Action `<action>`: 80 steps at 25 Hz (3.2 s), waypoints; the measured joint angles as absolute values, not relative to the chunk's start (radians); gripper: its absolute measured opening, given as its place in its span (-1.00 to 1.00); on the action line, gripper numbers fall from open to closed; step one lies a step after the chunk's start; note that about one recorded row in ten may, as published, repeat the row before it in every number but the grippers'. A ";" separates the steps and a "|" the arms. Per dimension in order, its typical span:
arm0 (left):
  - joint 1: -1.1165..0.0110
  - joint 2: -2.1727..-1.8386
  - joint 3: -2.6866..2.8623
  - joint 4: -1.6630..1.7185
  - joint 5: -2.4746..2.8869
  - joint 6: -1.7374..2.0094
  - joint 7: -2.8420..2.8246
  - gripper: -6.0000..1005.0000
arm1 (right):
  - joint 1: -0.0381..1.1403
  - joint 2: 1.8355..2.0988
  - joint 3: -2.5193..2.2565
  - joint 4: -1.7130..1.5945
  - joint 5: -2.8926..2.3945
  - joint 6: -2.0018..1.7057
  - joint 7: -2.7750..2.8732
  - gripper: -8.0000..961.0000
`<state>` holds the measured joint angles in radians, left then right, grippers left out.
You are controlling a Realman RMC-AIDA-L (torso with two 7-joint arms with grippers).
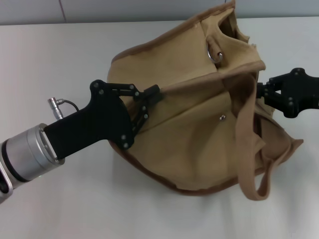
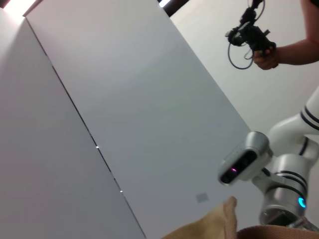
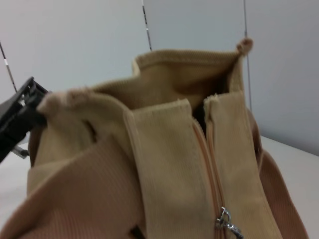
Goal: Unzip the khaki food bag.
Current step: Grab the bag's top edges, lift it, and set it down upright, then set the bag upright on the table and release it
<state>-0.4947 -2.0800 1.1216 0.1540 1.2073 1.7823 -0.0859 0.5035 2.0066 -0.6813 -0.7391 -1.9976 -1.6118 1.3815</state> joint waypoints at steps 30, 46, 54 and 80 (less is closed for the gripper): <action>-0.440 -2.080 1.019 0.130 1.093 1.847 -0.100 -0.89 | 0.398 1.997 -0.635 -0.735 -1.980 -1.587 1.366 -0.86; -0.446 -2.080 1.050 0.127 1.099 1.845 -0.101 -0.89 | 0.513 2.037 -0.650 -0.676 -2.012 -1.564 1.339 -0.39; -0.448 -2.080 1.050 0.127 1.100 1.846 -0.101 -0.89 | 0.570 2.052 -0.663 -0.642 -2.109 -1.534 1.343 -0.11; -0.449 -2.080 1.066 0.123 1.100 1.856 -0.101 -0.89 | 0.592 2.079 -0.786 -0.621 -2.106 -1.517 1.332 -0.98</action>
